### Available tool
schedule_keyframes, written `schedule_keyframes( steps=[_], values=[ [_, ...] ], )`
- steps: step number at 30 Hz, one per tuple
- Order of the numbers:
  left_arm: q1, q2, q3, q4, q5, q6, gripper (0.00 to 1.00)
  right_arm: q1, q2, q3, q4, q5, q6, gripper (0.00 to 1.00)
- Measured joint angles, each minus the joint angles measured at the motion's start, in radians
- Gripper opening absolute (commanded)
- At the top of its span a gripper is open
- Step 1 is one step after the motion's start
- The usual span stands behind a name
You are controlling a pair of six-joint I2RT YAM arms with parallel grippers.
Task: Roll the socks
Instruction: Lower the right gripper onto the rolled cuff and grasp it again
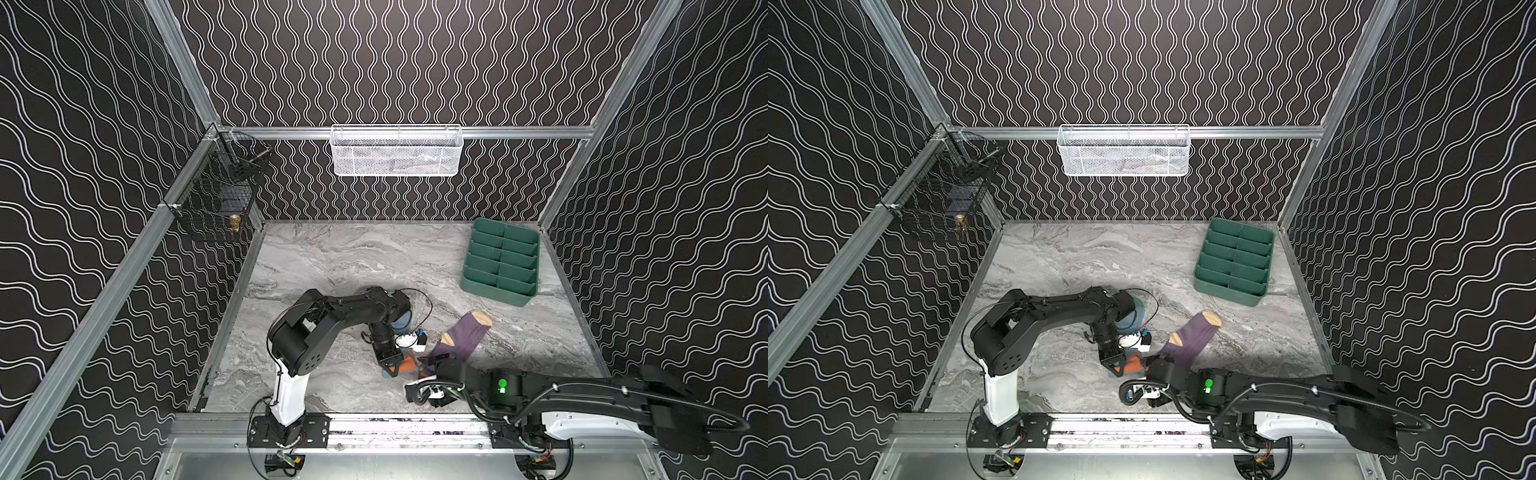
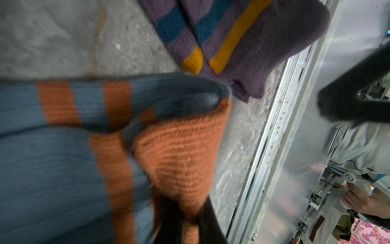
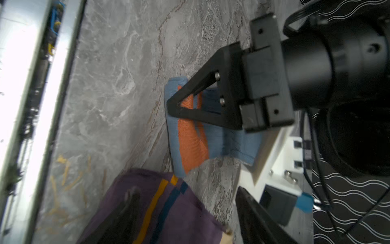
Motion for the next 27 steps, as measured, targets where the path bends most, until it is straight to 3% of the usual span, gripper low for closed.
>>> schedule_keyframes(
  steps=[5,13,21,24,27],
  values=[
    [0.0,0.0,-0.001,0.001,0.002,0.0,0.0,-0.013,0.187,0.018,0.122,0.013,-0.052,0.66],
    [0.001,-0.008,-0.002,0.003,0.002,0.0,0.0,-0.059,0.345,0.061,0.238,0.004,-0.049,0.46],
    [0.0,-0.026,-0.007,0.012,-0.02,0.0,0.0,-0.068,0.418,0.077,0.293,-0.003,-0.002,0.0],
    [-0.002,-0.041,-0.011,0.021,-0.049,0.0,0.0,-0.068,0.418,0.081,0.281,-0.007,0.017,0.0],
    [-0.004,-0.076,-0.027,0.056,-0.105,-0.003,0.13,-0.07,0.417,0.093,0.251,-0.013,0.043,0.0]
  ],
)
